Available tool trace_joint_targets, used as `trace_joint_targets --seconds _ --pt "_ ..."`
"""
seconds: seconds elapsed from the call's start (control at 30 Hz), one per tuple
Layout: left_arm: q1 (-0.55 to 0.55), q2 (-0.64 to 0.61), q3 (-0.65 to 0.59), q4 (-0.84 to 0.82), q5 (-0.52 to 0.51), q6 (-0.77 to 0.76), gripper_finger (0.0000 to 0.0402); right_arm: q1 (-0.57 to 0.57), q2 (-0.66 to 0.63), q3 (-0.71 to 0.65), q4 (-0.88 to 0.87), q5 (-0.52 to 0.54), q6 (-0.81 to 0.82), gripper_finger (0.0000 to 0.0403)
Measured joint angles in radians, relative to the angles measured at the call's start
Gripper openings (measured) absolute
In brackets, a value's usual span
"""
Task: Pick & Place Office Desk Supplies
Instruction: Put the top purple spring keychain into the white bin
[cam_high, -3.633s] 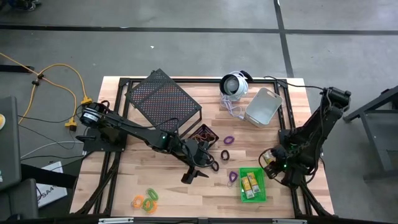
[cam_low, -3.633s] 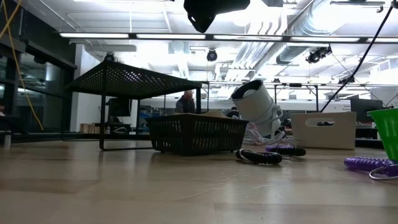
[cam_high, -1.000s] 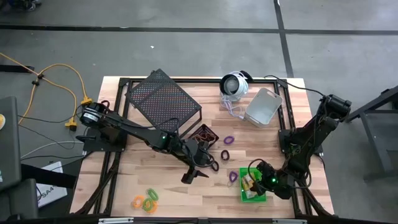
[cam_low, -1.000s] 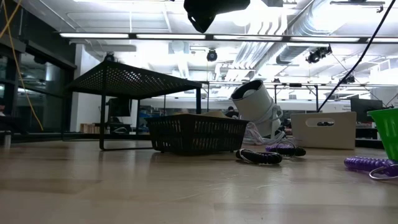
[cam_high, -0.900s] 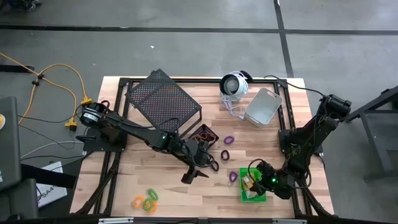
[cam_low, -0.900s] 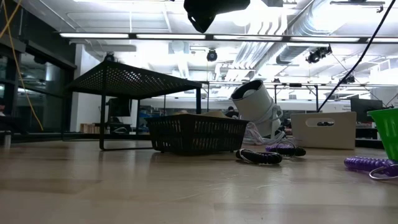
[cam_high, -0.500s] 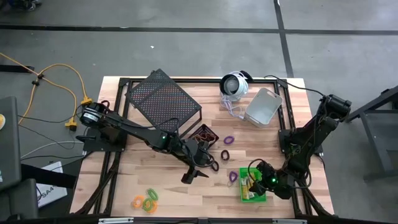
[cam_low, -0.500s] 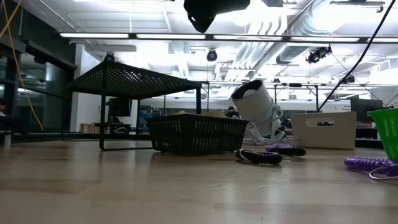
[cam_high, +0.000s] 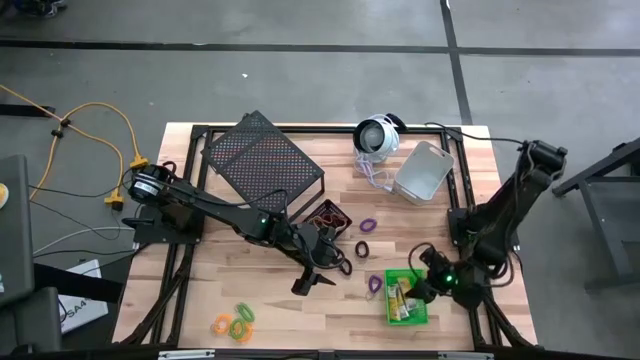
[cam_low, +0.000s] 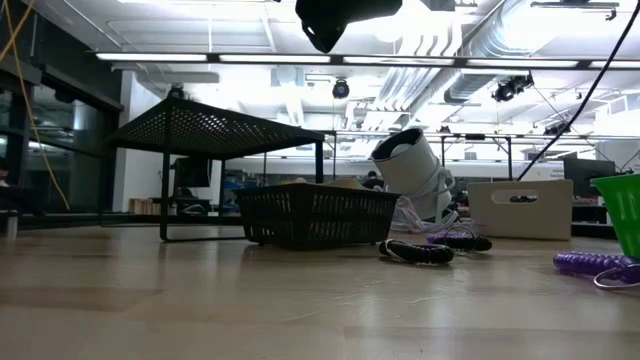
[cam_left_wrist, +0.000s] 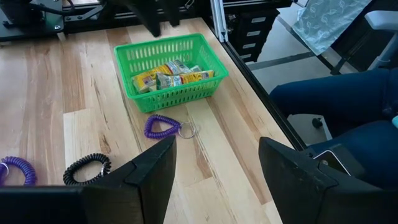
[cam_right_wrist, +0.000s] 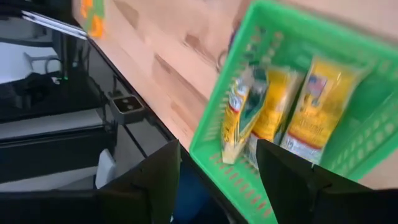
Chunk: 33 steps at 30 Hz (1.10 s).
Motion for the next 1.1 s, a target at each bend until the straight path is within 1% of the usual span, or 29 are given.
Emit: trace_joint_targets --seconds 0.13,0.37,0.43,0.53,0.63,0.77,0.87,1.1 --pt "0.000 0.000 0.000 0.000 0.000 0.000 0.0223 -0.009 -0.044 0.000 -0.047 0.022 -0.038 0.0200" --pt "0.000 0.000 0.000 0.000 0.000 0.000 0.0223 -0.022 -0.045 0.000 -0.051 0.032 -0.108 0.0199" --pt "0.000 0.000 0.000 0.000 0.000 0.000 0.0223 -0.022 -0.045 0.000 -0.051 0.051 -0.132 0.0199" --pt "0.000 0.000 0.000 0.000 0.000 0.000 0.0223 -0.026 -0.045 0.000 -0.051 0.086 -0.184 0.0199" --pt "0.000 0.000 0.000 0.000 0.000 0.000 0.0223 -0.055 -0.045 0.000 -0.051 0.088 -0.253 0.0200" --pt "0.000 0.000 0.000 0.000 0.000 0.000 0.0223 -0.131 -0.046 0.000 -0.051 0.064 -0.381 0.0200" --pt "0.000 0.000 0.000 0.000 0.000 0.000 0.0223 -0.205 -0.046 0.000 -0.035 0.007 -0.503 0.0200" --pt "0.000 0.000 0.000 0.000 0.000 0.000 0.0223 -0.398 -0.046 0.000 0.091 -0.137 -0.881 0.0200"
